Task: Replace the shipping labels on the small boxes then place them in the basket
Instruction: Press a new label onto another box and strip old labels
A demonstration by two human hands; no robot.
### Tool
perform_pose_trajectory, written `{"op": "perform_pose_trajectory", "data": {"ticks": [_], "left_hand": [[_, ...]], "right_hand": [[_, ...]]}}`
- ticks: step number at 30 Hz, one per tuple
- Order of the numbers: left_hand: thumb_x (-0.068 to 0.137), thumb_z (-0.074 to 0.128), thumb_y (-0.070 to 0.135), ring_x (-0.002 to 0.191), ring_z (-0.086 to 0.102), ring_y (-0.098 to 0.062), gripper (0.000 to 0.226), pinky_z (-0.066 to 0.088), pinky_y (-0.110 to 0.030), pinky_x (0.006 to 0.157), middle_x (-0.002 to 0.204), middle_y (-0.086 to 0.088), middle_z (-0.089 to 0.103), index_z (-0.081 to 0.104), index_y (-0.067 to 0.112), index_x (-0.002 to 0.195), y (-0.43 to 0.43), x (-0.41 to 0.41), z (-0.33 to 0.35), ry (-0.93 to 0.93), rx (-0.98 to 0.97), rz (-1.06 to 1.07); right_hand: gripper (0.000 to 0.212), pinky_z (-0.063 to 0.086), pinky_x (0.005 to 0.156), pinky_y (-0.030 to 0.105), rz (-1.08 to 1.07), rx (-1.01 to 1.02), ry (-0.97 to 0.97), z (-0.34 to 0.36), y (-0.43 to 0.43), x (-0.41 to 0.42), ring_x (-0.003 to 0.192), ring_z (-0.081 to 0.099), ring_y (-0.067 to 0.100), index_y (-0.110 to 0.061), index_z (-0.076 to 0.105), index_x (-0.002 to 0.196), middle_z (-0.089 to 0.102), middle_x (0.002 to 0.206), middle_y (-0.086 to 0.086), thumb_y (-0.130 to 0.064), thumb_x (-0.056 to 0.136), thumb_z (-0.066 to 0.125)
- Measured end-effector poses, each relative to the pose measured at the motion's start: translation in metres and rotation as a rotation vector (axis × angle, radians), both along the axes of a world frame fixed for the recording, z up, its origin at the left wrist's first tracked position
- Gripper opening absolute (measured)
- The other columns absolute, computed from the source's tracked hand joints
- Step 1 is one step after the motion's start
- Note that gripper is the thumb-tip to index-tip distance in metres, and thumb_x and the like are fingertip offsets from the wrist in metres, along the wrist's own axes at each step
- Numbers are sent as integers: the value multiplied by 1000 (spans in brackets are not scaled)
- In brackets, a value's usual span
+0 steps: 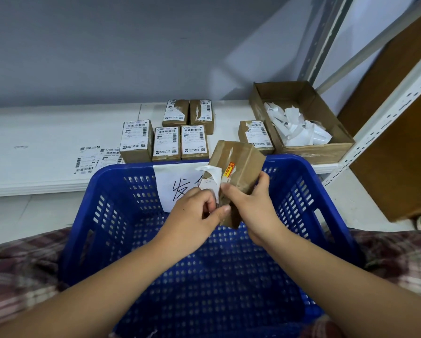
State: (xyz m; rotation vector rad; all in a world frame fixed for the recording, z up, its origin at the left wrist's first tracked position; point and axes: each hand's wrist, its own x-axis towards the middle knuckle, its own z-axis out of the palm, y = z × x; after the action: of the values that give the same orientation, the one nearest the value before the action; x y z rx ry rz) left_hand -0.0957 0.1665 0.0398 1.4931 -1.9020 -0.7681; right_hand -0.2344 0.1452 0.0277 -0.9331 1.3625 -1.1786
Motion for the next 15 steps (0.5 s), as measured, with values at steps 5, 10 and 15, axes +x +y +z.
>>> {"op": "perform_pose_trajectory", "data": {"ticks": [5, 10, 15], "left_hand": [[93, 55, 23, 66, 41, -7, 31, 32, -14, 60, 75, 4, 42, 43, 19, 65, -3, 0, -1, -14, 41, 29], [91, 60, 22, 99, 44, -6, 31, 30, -7, 81, 103, 9, 40, 50, 22, 62, -5, -4, 1, 107, 124, 166], [92, 57, 15, 106, 46, -5, 36, 31, -9, 71, 108, 7, 47, 46, 15, 58, -8, -4, 7, 248, 258, 148]], "right_hand": [[66, 55, 92, 44, -5, 17, -120, 0, -1, -2, 106, 64, 18, -24, 34, 129, 61, 116, 2, -11, 80, 76], [61, 54, 94, 49, 22, 55, -123, 1, -6, -4, 108, 64, 20, -25, 38, 128, 62, 117, 2, -17, 81, 76], [55, 54, 93, 50, 44, 73, -126, 4, -10, -5, 105, 66, 21, -23, 42, 126, 65, 114, 1, -16, 82, 74]]}}
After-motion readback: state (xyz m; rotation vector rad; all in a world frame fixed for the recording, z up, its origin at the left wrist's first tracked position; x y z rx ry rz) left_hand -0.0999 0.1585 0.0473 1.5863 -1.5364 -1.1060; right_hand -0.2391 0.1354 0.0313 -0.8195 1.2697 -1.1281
